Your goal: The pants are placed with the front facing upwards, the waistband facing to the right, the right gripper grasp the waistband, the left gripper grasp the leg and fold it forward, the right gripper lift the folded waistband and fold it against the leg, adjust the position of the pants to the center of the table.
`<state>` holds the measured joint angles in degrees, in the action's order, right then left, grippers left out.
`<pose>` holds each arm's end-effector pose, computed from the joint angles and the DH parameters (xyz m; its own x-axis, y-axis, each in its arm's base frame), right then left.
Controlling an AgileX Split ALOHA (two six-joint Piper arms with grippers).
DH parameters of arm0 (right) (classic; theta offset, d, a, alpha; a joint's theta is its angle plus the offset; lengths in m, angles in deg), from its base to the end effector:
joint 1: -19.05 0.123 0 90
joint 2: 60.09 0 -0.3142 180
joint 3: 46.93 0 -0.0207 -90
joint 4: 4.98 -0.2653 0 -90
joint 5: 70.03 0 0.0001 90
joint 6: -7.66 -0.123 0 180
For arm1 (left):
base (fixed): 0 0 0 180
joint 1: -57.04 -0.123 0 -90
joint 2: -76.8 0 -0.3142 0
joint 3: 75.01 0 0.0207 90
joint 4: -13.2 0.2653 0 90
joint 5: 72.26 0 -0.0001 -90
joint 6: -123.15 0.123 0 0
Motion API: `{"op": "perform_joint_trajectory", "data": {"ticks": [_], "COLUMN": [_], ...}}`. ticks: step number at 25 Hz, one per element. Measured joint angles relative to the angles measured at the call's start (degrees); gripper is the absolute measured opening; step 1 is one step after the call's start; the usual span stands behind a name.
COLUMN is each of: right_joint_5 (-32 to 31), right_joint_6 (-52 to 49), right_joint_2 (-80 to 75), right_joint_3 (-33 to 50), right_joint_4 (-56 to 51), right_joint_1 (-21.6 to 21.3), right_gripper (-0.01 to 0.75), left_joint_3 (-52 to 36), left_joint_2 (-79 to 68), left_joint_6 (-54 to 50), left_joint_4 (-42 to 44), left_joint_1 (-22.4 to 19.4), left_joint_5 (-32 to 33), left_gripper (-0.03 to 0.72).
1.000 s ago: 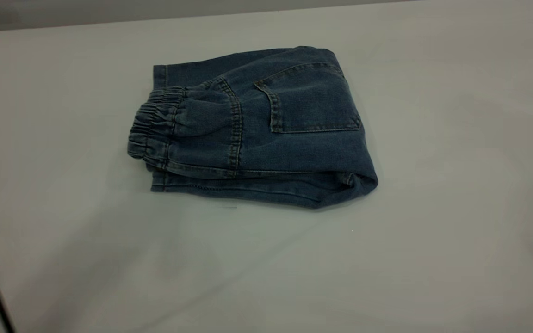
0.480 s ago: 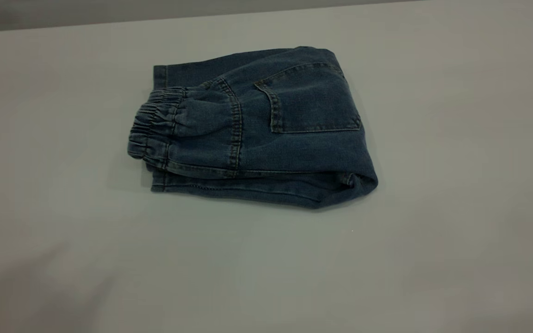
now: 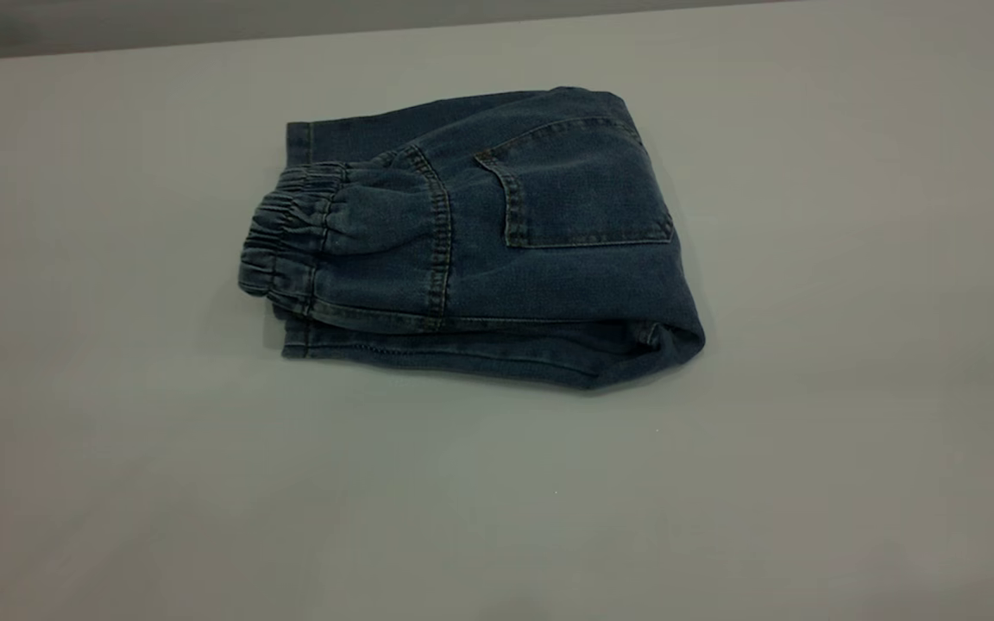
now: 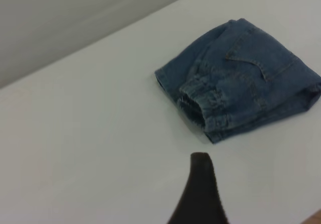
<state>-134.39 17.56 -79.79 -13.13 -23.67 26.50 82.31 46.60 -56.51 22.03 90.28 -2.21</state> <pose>0.0057 0.0366 0.3505 -0.4338 -0.0832 -0.8971 -0.3923 0.9139 0.1049 0.0347 -0.0015 0.3918 -0.4252 0.3483 -0.8354 0.4667 0.8752 0.1274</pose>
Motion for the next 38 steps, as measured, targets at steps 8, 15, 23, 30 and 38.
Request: {"op": "perform_joint_trajectory", "data": {"ticks": [8, 15, 23, 30, 38], "right_joint_5": [0.0, 1.83, 3.21, 3.2, 3.15], "right_joint_6": [-1.85, -1.89, -2.1, -2.1, -2.1], "right_joint_2": [9.06, 11.02, 11.02, 11.02, 11.02], "right_joint_3": [8.45, 14.43, 14.97, 14.97, 14.97], "right_joint_4": [8.71, 11.7, 11.63, 11.58, 11.58], "right_joint_1": [0.0, 0.0, 0.0, 0.0, 0.0], "right_gripper": [0.493, 0.493, 0.492, 0.492, 0.492], "left_joint_3": [-10.85, -18.31, -21.22, -23.76, -23.76], "left_joint_2": [4.51, 4.46, 4.46, 4.46, 4.46], "left_joint_6": [-3.82, -6.53, -7.44, -8.41, -5.79], "left_joint_4": [0.07, 0.21, 0.1, -1.82, -2.1], "left_joint_1": [0.0, 0.0, 0.0, 0.0, 0.0], "left_joint_5": [-0.17, -0.22, -0.2, -0.21, -4.81], "left_gripper": [0.526, 0.526, 0.526, 0.526, 0.526]}}
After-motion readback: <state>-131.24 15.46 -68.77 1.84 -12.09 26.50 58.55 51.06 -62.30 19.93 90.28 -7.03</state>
